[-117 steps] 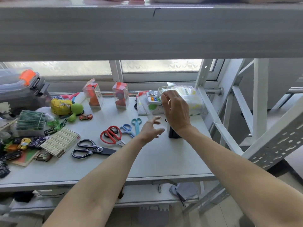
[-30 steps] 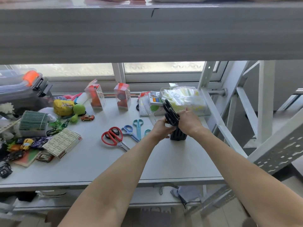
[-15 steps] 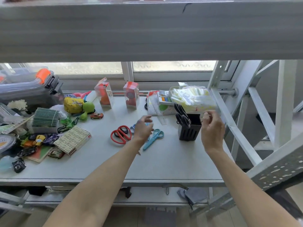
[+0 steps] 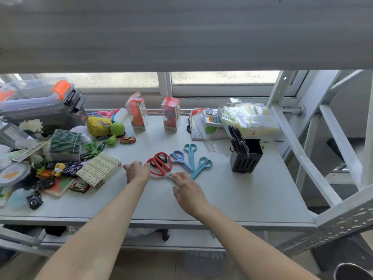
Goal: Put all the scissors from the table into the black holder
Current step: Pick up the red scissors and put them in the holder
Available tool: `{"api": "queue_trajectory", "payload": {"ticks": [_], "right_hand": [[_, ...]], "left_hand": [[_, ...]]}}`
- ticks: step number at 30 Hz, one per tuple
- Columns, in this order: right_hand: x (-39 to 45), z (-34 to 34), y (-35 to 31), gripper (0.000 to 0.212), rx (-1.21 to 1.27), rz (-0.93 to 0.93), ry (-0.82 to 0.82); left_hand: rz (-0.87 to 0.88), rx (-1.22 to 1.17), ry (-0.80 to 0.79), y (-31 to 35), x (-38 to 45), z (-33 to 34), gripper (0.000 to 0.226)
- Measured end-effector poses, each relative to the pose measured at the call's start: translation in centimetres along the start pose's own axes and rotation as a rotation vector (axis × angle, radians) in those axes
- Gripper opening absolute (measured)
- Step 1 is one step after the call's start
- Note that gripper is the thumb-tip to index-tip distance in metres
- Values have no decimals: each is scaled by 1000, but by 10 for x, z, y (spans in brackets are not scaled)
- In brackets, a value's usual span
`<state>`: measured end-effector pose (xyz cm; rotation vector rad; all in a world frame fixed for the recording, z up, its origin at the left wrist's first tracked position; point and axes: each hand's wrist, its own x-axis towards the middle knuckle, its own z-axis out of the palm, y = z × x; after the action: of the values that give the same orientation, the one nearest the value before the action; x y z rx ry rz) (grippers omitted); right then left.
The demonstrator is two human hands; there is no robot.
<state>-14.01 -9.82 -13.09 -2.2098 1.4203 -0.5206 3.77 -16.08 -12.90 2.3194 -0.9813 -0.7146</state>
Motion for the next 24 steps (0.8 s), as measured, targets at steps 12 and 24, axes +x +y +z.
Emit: {"api": "queue_trajectory", "payload": {"ticks": [12,24], "right_hand": [[29,1,-10,51,0,202,1],[-31,-56,7,16,503,37,468]], "left_hand": [[140,-567,-197,24,-30,-12,17],[810,-467,-260,78,-117,-21,43]]}}
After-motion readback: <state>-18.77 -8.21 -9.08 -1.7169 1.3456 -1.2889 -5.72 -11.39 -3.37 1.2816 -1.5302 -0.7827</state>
